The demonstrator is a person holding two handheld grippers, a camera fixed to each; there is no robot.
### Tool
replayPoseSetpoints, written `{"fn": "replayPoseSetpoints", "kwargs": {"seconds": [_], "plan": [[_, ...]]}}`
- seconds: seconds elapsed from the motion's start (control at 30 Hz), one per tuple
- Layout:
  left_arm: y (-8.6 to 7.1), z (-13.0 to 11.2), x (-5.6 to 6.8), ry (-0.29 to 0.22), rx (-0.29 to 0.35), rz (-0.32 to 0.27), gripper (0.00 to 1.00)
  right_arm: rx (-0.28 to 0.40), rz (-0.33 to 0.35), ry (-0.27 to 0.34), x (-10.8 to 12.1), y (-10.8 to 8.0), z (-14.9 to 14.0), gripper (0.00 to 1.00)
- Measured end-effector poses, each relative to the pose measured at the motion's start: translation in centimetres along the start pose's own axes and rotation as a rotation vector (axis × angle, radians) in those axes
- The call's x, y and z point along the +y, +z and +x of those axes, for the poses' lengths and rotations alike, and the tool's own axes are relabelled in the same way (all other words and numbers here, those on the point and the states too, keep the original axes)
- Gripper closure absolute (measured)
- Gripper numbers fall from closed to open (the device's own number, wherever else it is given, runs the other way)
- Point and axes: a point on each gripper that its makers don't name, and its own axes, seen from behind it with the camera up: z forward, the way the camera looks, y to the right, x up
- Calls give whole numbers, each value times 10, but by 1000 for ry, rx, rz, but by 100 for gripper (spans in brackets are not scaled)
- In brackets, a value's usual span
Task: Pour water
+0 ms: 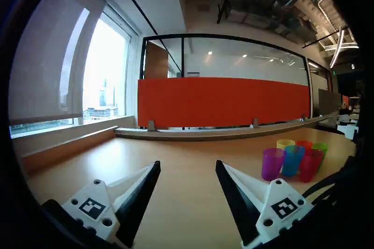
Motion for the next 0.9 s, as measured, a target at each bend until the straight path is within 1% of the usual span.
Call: {"fn": "replayPoseSetpoints", "kwargs": {"seconds": [0.47,0.67,0.77,0.9], "plan": [[0,-1,-1,-1,-1,2,13,1,-3,-1,1,1,2,0],[1,-3,-4,-3,-9,11,13,-4,-3,4,3,2,1,0],[2,0,-6,3,-18,14,13,6,2,9,3,2,10,0],[4,10,-5,5,-9,6,13,28,7,8,2,3,25,0]]}}
